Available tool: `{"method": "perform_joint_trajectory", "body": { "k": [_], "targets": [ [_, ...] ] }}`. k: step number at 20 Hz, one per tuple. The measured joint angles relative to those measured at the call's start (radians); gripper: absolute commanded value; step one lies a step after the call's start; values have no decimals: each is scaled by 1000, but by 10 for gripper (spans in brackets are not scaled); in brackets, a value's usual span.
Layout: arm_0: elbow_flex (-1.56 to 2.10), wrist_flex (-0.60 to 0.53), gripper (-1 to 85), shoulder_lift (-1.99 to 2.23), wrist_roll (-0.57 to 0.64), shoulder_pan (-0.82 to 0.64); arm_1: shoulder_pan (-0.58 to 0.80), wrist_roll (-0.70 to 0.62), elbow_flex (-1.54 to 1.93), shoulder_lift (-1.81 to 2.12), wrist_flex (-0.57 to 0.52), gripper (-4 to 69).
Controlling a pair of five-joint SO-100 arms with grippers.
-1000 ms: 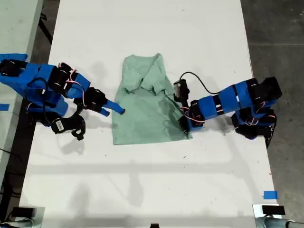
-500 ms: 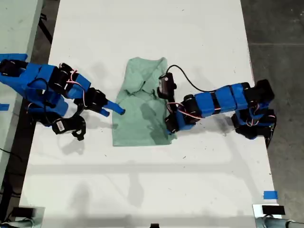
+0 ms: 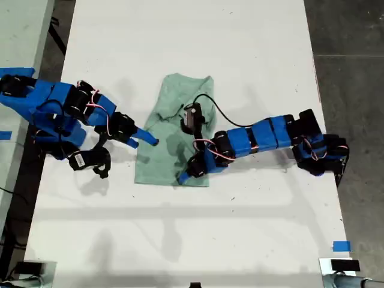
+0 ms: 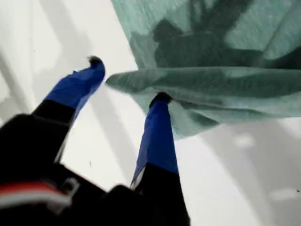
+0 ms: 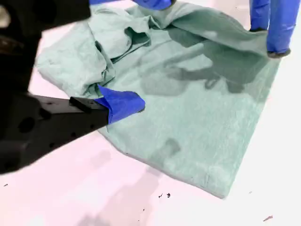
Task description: Fold tshirt
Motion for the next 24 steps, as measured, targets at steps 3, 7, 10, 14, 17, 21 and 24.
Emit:
{"method": "perform_joint_trajectory", "body": {
  "k": [3, 7, 10, 14, 17, 21, 24],
  "targets": [
    [0, 0, 302, 0, -6, 3, 0, -21, -37, 0, 25, 259],
    [0, 5, 304, -6, -37, 20, 8, -57, -44, 54, 164, 237],
    [32, 18, 303, -8, -124, 61, 43, -75, -43, 175, 298, 228],
    [104, -26, 298, -80, -278, 150, 86, -98, 0, 252, 373, 220],
    [104, -87, 296, -183, -327, 206, 89, -112, 9, 258, 376, 215],
    [104, -143, 294, -268, -336, 247, 103, -129, 14, 258, 399, 187],
    [104, -176, 294, -314, -336, 264, 104, -129, 14, 258, 407, 185]
  ]
}}
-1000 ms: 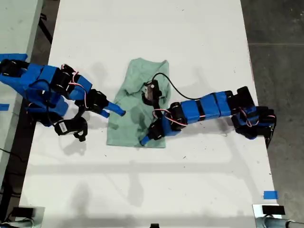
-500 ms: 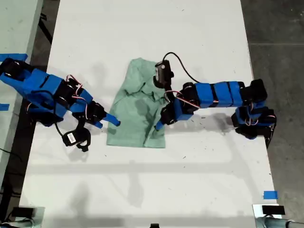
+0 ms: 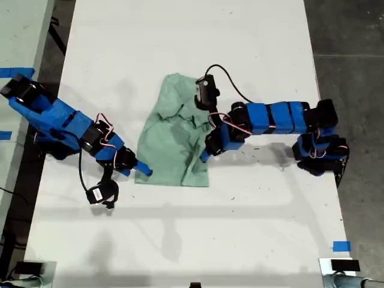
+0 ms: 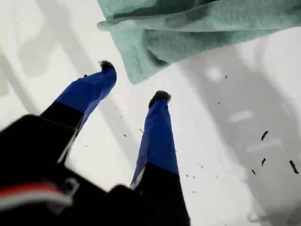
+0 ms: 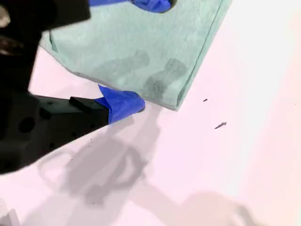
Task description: Fold tshirt
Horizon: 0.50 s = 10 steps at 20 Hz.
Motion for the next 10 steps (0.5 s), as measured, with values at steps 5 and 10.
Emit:
{"method": "perform_joint_trajectory", "body": {
  "k": [5, 10],
  "targets": [
    [-2, -34, 295, -64, 0, 6, 0, -5, 0, 0, 0, 183],
    [-3, -71, 295, -137, 0, 6, 0, -6, 0, 0, 0, 181]
  ]
}}
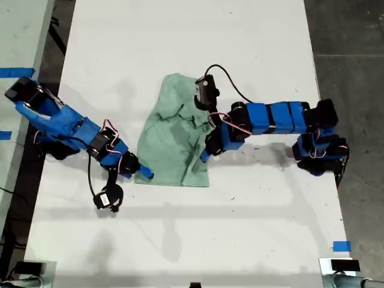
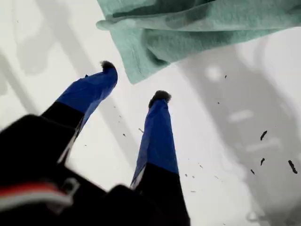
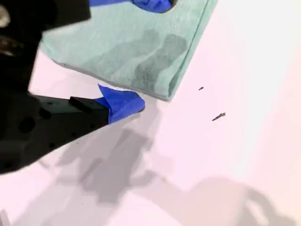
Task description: Fold tshirt
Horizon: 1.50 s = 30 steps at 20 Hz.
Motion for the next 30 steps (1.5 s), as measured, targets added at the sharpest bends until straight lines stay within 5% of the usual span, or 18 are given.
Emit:
{"method": "perform_joint_trajectory", "body": {
  "k": [2, 5, 8, 10, 17, 24, 30],
  "targets": [
    [0, 0, 289, -26, 0, 0, 0, 0, 0, 0, 0, 181],
    [-2, -2, 120, -81, 0, 0, 0, 0, 0, 0, 0, 180],
    [-3, -15, 117, -103, 0, -8, 0, 0, 23, 0, 0, 180],
    [-3, -38, 10, -112, 9, -28, 0, 0, 32, 0, 0, 180],
    [-3, -83, 0, -112, 31, -43, 0, 3, 77, 28, 0, 179],
    [-54, 172, 0, 156, 31, -48, 0, 20, 170, 107, 0, 178],
    [-554, 227, 0, -207, 273, -118, 0, 28, 187, 137, 0, 175]
  ]
}}
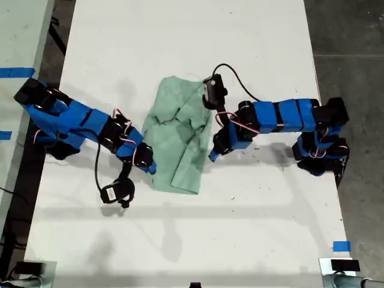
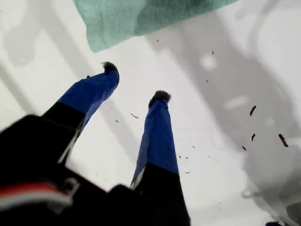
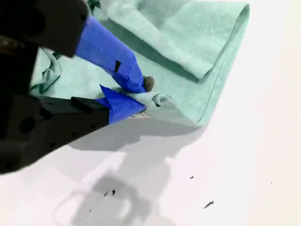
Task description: Fold tshirt
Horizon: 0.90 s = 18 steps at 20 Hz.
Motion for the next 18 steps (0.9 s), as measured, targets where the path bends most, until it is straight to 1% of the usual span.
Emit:
{"method": "perform_joint_trajectory", "body": {
  "k": [3, 7, 8, 9, 10, 11, 13, 15, 17, 18],
  "targets": [
    [-242, 25, 0, -267, 78, -20, 0, 11, 17, 23, 0, 174],
    [-402, 26, 7, -440, 112, -21, 0, 21, 28, 35, -2, 173],
    [-405, 26, 81, -451, 115, -21, 0, 23, 29, 35, -2, 173],
    [-407, 26, 220, -454, 117, -20, 0, 28, 35, 37, -2, 174],
    [-407, 26, 261, -454, 121, -17, 0, 29, 37, 38, -2, 174],
    [-407, 26, 284, -454, 124, -8, 0, 28, 41, 43, -2, 172],
    [-407, 26, 308, -454, 124, 17, 0, 29, 43, 54, -2, 177],
    [-512, 104, 304, -457, 124, 37, 0, 29, 43, 54, -2, 187],
    [-584, 192, 302, -442, 123, 48, 0, 29, 43, 54, -2, 177],
    [-586, 238, 299, -430, 100, 52, 0, 29, 43, 54, -2, 177]
  ]
}}
